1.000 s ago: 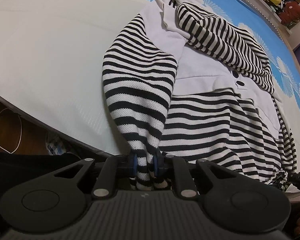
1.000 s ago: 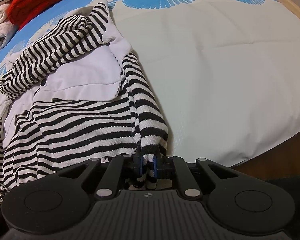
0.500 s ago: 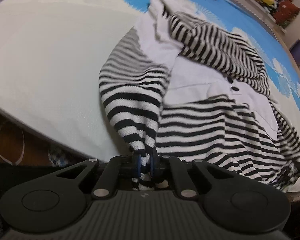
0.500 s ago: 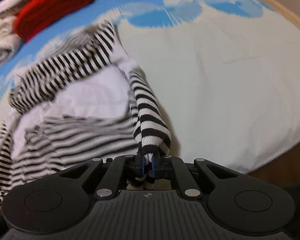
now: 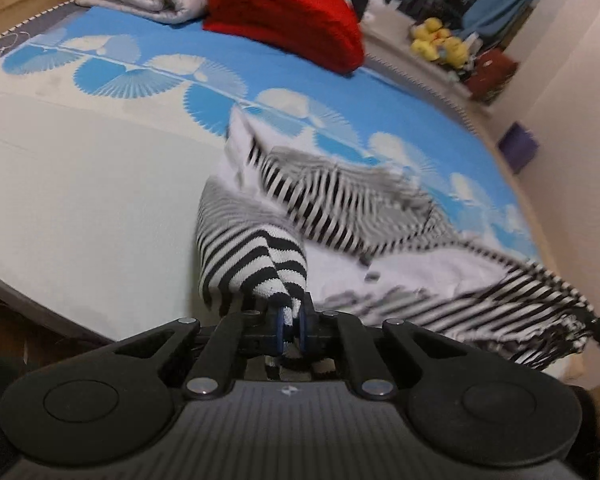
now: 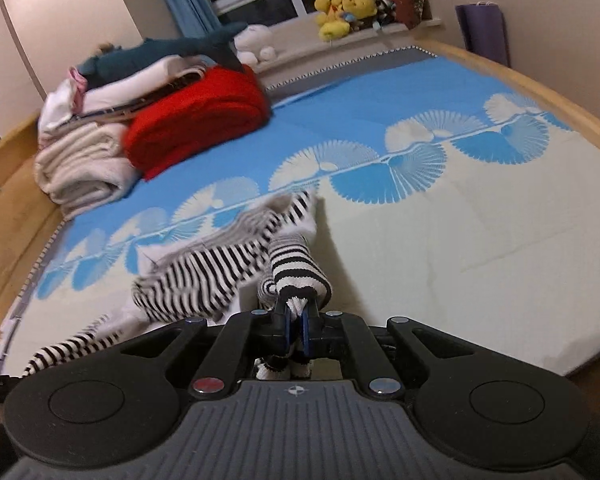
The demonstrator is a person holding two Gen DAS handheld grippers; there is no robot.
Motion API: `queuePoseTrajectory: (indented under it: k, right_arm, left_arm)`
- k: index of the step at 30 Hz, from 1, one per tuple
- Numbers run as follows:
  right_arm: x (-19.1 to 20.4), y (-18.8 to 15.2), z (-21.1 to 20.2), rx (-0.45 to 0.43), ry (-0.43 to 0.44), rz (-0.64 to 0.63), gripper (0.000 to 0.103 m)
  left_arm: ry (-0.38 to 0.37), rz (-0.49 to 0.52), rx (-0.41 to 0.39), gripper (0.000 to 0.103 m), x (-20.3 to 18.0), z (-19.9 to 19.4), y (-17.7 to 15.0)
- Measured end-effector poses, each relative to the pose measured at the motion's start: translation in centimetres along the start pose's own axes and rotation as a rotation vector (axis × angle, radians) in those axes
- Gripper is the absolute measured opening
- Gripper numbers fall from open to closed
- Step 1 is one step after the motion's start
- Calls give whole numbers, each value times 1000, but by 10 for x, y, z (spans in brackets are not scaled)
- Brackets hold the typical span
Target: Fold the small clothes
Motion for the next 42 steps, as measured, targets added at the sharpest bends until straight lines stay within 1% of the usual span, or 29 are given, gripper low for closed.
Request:
queuePoseTrajectory:
  k: [3,5,6,8,10,11,13,14,16,19,20,22,23,24,25,26,27,28,29,30,31,32,33,35,37,38,39,40,42]
  right_arm:
    - [0,7,-36,-42,24,61,4]
    - [1,16,-46,-74,30,81,4]
    - [1,22,-45,-87,41,91,4]
    - [2,34,-32,-95,47,93,4]
    - [0,44,-6,-86,25,98,5]
    - [0,50,10,-77,23,93,5]
    - [-5,61,48,-54,-8,87,5]
    - [-8,67,69,-37,-25,89,5]
    - [-17,79,116,8,-59,78,5]
    - [-29,88,179,90,-100,44,5]
    - [-33,90,198,118,-115,32,5]
    - [-43,87,229,161,-116,32,5]
    - [-49,85,243,176,-117,40,7]
    - [-57,81,254,186,-124,47,8]
    - [-64,77,260,187,-133,51,9]
    - [-71,72,263,186,-134,62,9]
    - [-77,69,266,202,-137,88,11]
    - [-80,71,266,205,-129,120,13]
    - [-80,76,263,180,-96,130,16]
    - [-78,82,260,160,-70,116,22]
    - [-76,88,257,141,-65,80,25]
    - [-74,93,253,116,-75,26,31]
    - [-73,98,250,97,-87,-18,34]
    - [-74,102,245,81,-89,-67,36]
    - [-77,102,243,94,-68,-78,36]
    - [-77,99,243,110,-53,-91,36]
    - [-77,96,243,128,-42,-109,38]
    - [-75,92,245,153,-32,-133,40]
    - [-67,80,253,216,-5,-179,49]
  left_arm:
    - [-68,-32,-18,7,2,-29,1]
    - [-97,-67,-15,7,2,-33,8]
    - [-102,-73,-14,7,1,-30,13]
    - [-68,-65,-16,7,-1,-12,30]
    - [-54,-84,2,7,-3,15,49]
    - [-39,-76,8,7,-3,32,60]
    - [-22,-91,48,8,-3,68,80]
    - [-12,-86,69,8,-4,89,89]
    - [31,-43,112,8,-7,128,104]
    - [54,-16,187,8,-3,177,116]
    - [60,-16,202,8,0,191,117]
    - [56,-34,240,9,6,217,118]
    - [41,-53,268,11,10,229,116]
    - [29,-79,296,18,13,237,113]
    - [20,-121,336,21,19,242,112]
    - [7,-153,347,27,20,242,114]
    - [-24,-171,327,37,21,237,121]
    - [-46,-168,298,43,21,229,128]
    - [-62,-154,256,53,20,220,136]
    - [-71,-135,219,58,19,215,143]
    - [-79,-108,192,58,18,209,147]
    - [-87,-73,178,59,16,206,150]
    - [-89,-42,171,60,15,203,150]
    - [-77,39,157,62,11,200,147]
    - [-62,147,143,68,3,197,140]
    - [-52,207,134,73,1,196,135]
    - [-42,259,130,76,-1,195,129]
    - [-28,317,131,76,-4,196,122]
    - [-9,397,139,76,-11,201,107]
Point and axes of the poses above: each gripper's, at about its wrist camera, not at the fingertips, and z roughly the way its jaws point, x to its left, y to its top, the point moved 5 cm from there along z, roughly the way its jaws point, and after that the axes turned 13 degrees about y, right-handed, at the moved point
